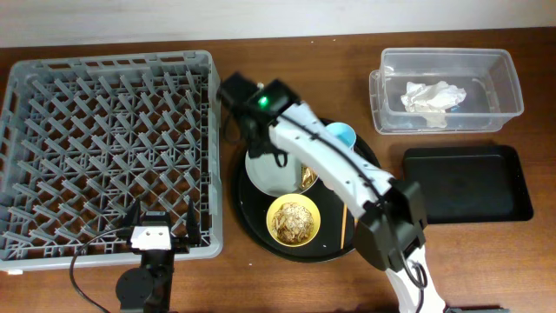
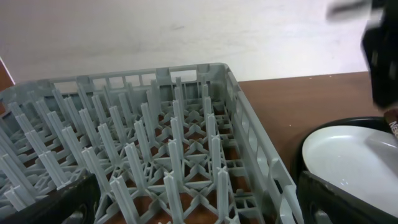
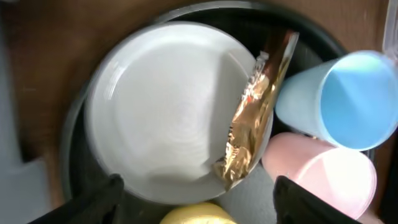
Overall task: Sort waste into correct bins and load items into the dishwasher rack
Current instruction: 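Return the right gripper to the plate and grasp the gold wrapper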
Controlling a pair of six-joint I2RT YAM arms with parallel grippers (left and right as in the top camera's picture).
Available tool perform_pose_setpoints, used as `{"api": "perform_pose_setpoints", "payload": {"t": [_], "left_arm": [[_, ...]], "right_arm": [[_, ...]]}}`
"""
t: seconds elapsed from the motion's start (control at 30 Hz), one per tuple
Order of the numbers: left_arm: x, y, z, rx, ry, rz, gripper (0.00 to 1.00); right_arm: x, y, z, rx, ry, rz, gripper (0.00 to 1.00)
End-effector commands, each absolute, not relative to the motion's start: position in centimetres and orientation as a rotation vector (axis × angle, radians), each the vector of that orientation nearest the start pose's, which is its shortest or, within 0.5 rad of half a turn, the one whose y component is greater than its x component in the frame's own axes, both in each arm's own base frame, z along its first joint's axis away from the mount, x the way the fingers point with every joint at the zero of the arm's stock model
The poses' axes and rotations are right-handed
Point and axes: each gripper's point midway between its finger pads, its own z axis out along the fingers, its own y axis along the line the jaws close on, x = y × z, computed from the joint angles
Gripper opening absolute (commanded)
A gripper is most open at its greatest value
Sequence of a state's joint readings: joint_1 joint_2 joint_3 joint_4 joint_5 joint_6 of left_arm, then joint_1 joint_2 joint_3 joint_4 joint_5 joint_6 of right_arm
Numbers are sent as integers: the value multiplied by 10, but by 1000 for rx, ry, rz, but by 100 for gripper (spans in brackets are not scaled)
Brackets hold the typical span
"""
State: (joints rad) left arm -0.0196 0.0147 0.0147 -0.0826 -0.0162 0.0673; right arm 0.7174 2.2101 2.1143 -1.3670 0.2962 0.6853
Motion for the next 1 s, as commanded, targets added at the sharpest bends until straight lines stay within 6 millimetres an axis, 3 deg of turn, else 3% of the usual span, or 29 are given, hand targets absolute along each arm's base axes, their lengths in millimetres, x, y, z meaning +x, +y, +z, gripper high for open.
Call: {"api": "perform_pose_setpoints", "payload": {"t": [0.0,0.07,0.2,0.33,0.53,0.87,0.97], "left_arm": [[246,-2,155,71,1655,64,99],[246,-2,155,71,1655,64,99],[246,-2,155,71,1655,64,99],[246,-2,155,71,1655,64,99],[246,-2,155,71,1655,64,99],[246,-2,155,71,1655,64,99],[246,-2,155,71,1655,64,99]], "right_arm": [[373,233,90,96,2847,-386,72],[371,230,77,100,2857,-395,72],[380,220,63,144,2855,-382,58],[383,213,46,154,2898,-329,57],[389,209,42,170,2873,-328,54],[381,204,21,165,2890,-352,49],[380,205,19,163,2893,-349,36]]}}
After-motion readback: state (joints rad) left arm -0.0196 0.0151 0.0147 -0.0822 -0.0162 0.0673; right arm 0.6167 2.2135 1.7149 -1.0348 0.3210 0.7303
